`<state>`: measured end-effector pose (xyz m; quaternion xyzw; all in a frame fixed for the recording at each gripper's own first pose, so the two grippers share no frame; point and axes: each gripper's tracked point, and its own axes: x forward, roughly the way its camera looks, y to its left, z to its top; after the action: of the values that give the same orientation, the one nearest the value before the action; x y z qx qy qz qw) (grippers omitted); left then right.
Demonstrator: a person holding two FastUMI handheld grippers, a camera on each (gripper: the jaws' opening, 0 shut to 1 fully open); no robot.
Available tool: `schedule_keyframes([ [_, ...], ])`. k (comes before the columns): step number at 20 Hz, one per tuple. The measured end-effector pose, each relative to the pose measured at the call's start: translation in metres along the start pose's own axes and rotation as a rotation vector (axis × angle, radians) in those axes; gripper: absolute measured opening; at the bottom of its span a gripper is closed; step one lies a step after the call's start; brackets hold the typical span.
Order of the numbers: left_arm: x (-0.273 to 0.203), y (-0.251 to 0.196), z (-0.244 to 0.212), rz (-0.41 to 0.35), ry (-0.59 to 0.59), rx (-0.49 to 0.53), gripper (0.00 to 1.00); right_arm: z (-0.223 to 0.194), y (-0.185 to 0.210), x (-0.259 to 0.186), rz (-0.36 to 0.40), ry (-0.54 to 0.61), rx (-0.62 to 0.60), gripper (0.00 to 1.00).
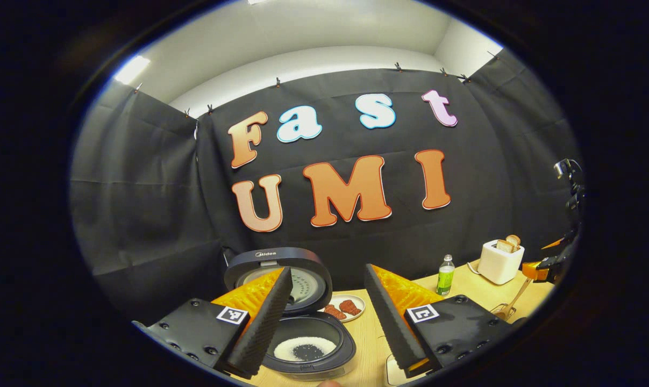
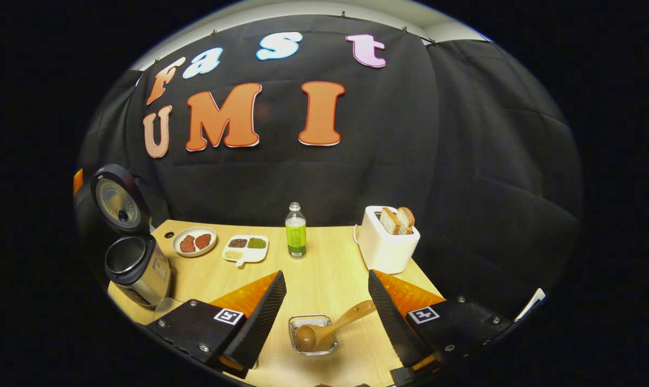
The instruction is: Close the left gripper, press the button to open the rice cooker; take a wooden spoon from the chopstick holder with the right hand, scoop a spoonful of rice and pour it into the rice cooker, then put the wooden spoon back into the chopstick holder.
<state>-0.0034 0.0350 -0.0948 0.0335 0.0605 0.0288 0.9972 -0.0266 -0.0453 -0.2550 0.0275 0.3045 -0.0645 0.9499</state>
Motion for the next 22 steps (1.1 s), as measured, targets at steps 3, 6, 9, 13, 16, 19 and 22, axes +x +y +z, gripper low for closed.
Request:
schedule_keyframes([
  [3, -0.006, -0.004, 0.001, 0.003, 0.006, 0.002, 0.91, -0.014, -0.023, 0.02, -0.039, 0.034, 0.027, 0.95],
  [6, -0.014, -0.006, 0.001, 0.019, 0.018, 0.018, 0.93, -0.041, -0.038, 0.043, -0.055, 0.11, 0.075, 0.95],
  [9, -0.022, -0.008, -0.001, 0.046, 0.033, 0.037, 0.94, -0.081, -0.035, 0.058, -0.017, 0.233, 0.19, 0.96],
  [13, -0.032, -0.011, -0.007, 0.069, 0.065, 0.055, 0.88, -0.103, -0.021, 0.065, 0.047, 0.299, 0.316, 0.89],
  [16, -0.036, -0.012, -0.011, 0.082, 0.082, 0.059, 0.88, -0.11, -0.01, 0.074, 0.07, 0.322, 0.364, 0.62],
  [19, -0.036, -0.013, -0.014, 0.082, 0.095, 0.056, 0.88, -0.117, 0.0, 0.076, 0.091, 0.342, 0.405, 0.43],
  [22, -0.035, -0.014, -0.013, 0.073, 0.095, 0.059, 0.88, -0.125, 0.005, 0.073, 0.095, 0.344, 0.421, 0.27],
])
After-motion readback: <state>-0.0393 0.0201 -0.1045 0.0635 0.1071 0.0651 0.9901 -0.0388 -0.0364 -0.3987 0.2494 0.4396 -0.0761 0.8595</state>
